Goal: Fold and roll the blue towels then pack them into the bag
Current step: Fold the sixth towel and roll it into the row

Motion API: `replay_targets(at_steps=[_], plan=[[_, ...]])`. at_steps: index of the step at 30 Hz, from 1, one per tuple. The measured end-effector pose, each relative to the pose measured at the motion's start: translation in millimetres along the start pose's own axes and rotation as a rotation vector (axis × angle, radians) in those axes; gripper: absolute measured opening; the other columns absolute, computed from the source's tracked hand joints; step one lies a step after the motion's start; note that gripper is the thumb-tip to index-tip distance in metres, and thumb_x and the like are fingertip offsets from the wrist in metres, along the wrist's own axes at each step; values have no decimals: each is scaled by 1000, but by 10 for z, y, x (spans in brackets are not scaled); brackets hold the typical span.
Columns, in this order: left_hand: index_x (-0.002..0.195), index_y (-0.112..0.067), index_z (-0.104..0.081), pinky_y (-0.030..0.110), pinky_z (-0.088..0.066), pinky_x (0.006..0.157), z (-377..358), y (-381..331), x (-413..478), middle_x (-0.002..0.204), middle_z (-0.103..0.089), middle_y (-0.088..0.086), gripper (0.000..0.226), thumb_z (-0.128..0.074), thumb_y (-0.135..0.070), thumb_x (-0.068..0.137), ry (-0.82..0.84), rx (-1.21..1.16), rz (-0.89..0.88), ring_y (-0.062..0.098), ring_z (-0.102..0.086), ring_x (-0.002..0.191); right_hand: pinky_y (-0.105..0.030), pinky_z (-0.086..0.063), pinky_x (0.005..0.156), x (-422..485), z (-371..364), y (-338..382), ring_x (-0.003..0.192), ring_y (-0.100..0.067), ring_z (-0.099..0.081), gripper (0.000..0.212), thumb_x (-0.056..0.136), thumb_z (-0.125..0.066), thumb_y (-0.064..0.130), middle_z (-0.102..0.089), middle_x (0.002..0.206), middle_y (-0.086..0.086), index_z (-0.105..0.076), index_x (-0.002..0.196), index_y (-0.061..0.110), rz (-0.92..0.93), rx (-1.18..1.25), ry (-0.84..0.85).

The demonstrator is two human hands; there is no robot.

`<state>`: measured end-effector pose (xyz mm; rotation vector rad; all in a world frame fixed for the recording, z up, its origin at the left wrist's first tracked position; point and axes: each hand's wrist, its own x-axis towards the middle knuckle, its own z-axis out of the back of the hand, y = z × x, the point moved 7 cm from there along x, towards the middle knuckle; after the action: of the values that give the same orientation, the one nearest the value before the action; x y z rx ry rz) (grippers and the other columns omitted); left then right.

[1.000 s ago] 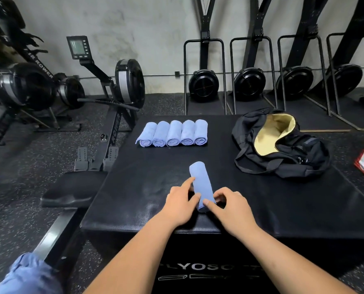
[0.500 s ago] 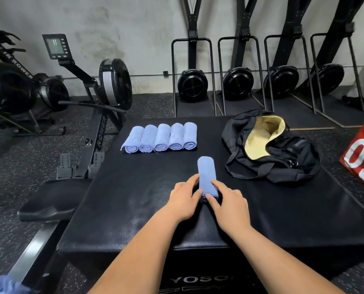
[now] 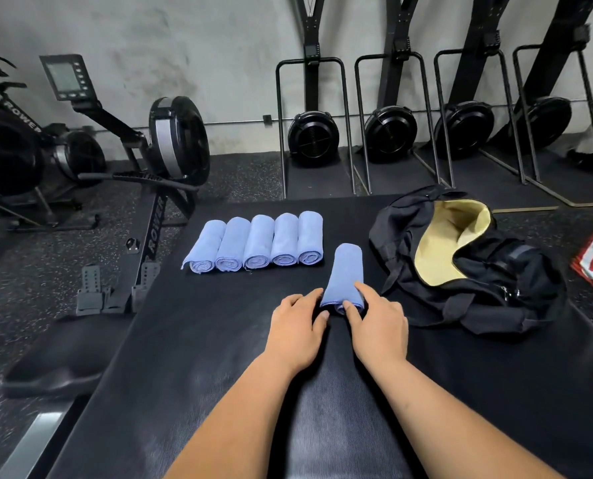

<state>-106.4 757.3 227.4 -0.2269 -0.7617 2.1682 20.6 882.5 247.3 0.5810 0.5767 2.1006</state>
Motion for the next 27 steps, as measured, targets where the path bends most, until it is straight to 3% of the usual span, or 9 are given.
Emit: replay_targets(at_steps=[4,7,10,16,27], plan=[[155,-24,-46,36,-29,121,94,63,201,150,-55,-3,55,-52,-46,105,-137,68,-17,20,-38,146,-42,-46,89,378,-104,61,112,-29,-54,48,104,-56,46,-66,115,-4,-51,150,34,-4,-29,15],[159,-21,-40,38,-25,126,115,119,230,160,-47,-2,63,-45,-55,106,-201,124,2,21,-34,152,-43,-47,90,629,-204,127,113,-32,-56,49,106,-54,41,-64,117,-9,-48,153,31,4,-51,15],[163,-23,-31,38,-19,128,76,145,240,167,-36,-2,74,-34,-67,104,-214,152,30,17,-23,157,-43,-47,89,861,-342,189,113,-34,-55,49,107,-53,36,-62,120,-12,-45,155,29,7,-77,16],[162,-25,-34,40,-18,129,34,123,235,168,-33,-2,79,-26,-73,101,-217,223,21,17,-21,157,-46,-47,90,1222,-561,287,112,-35,-51,47,108,-50,30,-59,121,-14,-42,154,29,11,-113,23],[160,-28,-37,39,-19,128,3,166,253,168,-33,-8,71,-28,-69,102,-216,218,29,15,-22,157,-47,-37,99,1346,-721,376,123,-32,-44,58,103,-42,31,-58,132,-8,-33,160,29,25,-141,79]])
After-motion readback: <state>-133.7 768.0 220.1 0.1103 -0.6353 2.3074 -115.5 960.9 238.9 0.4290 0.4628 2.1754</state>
